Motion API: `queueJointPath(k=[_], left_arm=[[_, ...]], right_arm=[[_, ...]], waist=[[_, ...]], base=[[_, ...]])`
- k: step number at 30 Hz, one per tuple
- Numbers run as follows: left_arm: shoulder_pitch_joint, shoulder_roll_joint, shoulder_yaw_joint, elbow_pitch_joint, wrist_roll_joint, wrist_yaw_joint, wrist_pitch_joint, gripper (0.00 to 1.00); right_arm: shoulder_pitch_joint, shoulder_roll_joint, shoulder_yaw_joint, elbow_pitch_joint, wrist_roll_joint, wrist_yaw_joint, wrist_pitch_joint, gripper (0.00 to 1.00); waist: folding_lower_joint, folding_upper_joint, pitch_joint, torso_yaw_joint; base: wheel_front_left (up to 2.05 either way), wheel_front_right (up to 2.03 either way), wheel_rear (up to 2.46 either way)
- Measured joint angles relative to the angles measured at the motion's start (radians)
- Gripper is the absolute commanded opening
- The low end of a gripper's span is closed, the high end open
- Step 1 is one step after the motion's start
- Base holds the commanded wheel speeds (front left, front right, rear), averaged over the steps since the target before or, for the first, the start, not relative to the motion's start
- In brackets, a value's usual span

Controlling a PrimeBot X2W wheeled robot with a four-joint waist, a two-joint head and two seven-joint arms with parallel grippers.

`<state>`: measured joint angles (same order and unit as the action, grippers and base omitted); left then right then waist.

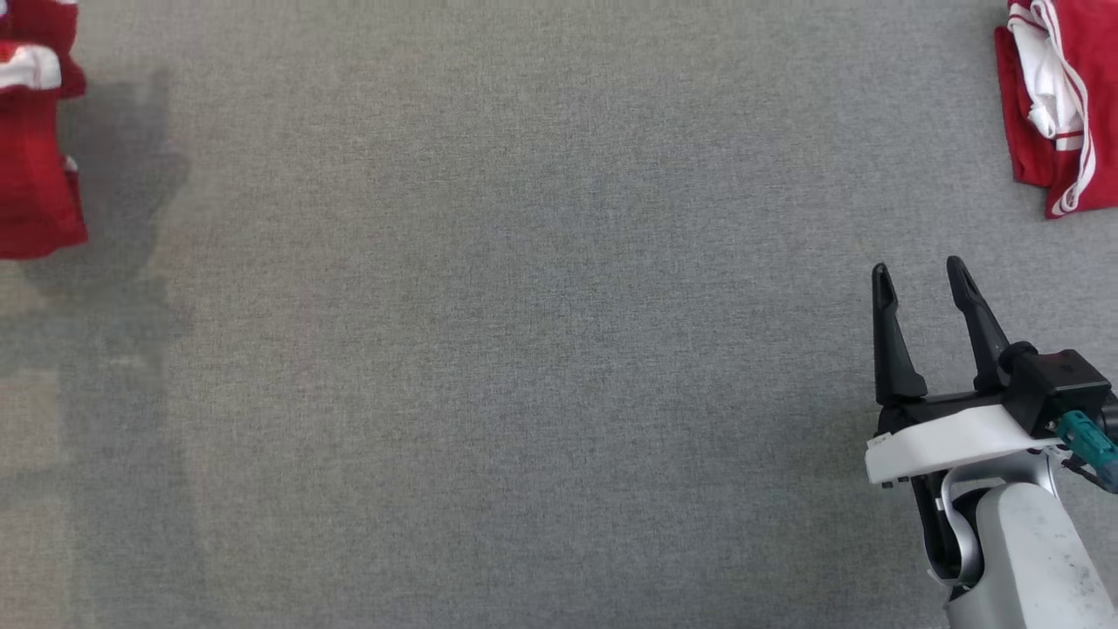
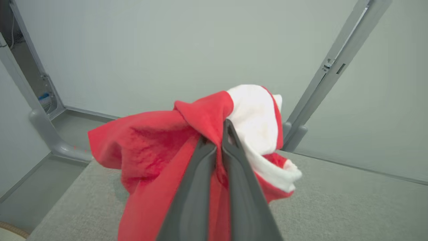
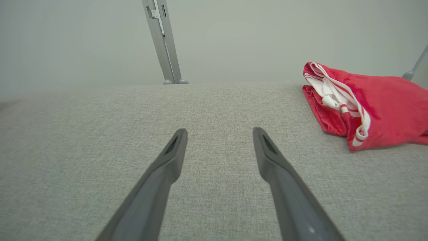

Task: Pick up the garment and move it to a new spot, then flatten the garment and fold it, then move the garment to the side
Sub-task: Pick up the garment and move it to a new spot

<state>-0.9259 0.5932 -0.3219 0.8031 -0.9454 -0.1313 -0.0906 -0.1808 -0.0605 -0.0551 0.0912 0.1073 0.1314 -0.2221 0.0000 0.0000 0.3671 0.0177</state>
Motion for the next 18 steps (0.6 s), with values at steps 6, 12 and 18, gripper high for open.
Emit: queueJointPath(k=[6, 12, 18], left_arm=[[-0.065, -0.015, -0.072, -0.152, 0.032, 0.000, -0.003, 0.00], [-0.090, -0.091, -0.144, -0.274, 0.070, 0.003, 0.025, 0.00], [-0.070, -0.203, -0.223, -0.360, 0.085, 0.022, 0.038, 0.00]], right_arm=[[0.000, 0.007, 0.022, 0.050, 0.025, 0.000, -0.024, 1.00], [0.001, 0.009, 0.034, 0.083, 0.052, 0.000, -0.036, 1.00], [0.002, 0.010, 0.038, 0.089, 0.087, 0.000, -0.040, 1.00]], waist=[[0.0000, 0.0000, -0.038, -0.035], [0.0000, 0.0000, -0.062, -0.095], [0.0000, 0.0000, -0.081, -0.162]], base=[[0.00, 0.00, 0.00], [0.00, 0.00, 0.00], [0.00, 0.00, 0.00]])
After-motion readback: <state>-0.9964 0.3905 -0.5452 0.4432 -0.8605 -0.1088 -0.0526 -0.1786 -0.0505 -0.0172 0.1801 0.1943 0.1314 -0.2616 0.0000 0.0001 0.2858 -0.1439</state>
